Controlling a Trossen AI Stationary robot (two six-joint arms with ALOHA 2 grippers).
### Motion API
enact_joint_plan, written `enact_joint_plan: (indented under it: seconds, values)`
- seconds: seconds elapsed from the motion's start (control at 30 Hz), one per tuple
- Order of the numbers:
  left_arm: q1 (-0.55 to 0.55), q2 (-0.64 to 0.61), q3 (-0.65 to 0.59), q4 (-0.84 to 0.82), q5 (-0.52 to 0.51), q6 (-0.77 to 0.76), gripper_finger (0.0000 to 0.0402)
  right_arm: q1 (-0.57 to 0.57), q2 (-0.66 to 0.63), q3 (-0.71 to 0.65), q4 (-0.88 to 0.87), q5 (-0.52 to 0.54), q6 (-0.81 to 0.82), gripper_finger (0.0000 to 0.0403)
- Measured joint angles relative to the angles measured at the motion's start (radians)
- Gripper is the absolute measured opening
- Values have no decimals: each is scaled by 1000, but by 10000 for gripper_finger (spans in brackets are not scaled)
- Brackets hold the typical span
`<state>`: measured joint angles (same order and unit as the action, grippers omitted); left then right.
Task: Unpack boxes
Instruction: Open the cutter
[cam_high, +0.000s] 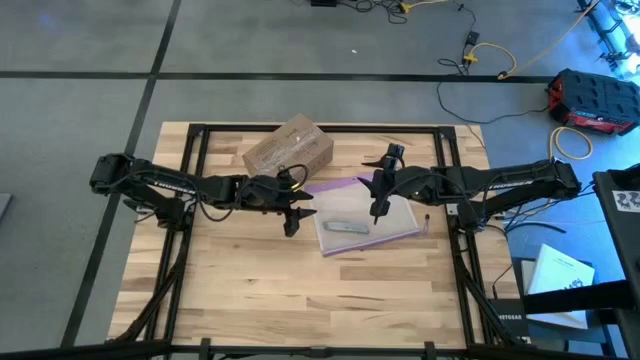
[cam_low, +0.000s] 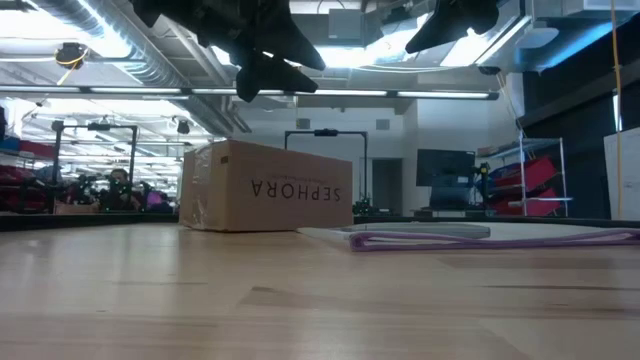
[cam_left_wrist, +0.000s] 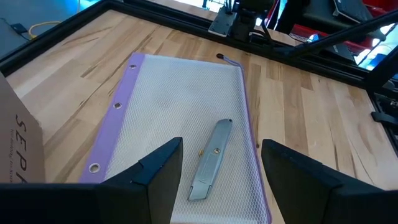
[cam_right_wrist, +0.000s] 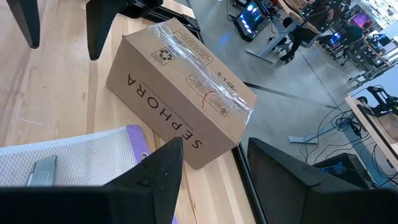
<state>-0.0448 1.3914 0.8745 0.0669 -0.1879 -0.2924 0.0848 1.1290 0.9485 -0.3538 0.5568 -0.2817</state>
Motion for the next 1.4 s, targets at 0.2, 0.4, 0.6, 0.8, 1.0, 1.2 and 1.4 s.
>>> enact_joint_plan:
  seconds: [0.2, 0.4, 0.6, 0.8, 1.0, 1.2, 1.4]
  values:
    - [3, 0, 0, -5, 0, 25, 205, 0, 0, 0, 0, 0, 0, 170]
    - [8, 0, 0, -4, 0, 52, 205, 0, 0, 0, 0, 0, 0, 170]
    - [13, 0, 0, -3, 0, 84, 205, 0, 0, 0, 0, 0, 0, 170]
    - [36, 0, 0, 0, 1, 128, 205, 0, 0, 0, 0, 0, 0, 170]
    - [39, -47, 16, 60, 20, 164, 205, 0, 0, 0, -1, 0, 0, 170]
    - [39, -149, 35, 56, 21, 274, 205, 0, 0, 0, -1, 0, 0, 170]
    - [39, -269, 48, 56, 21, 375, 205, 0, 0, 0, -1, 0, 0, 170]
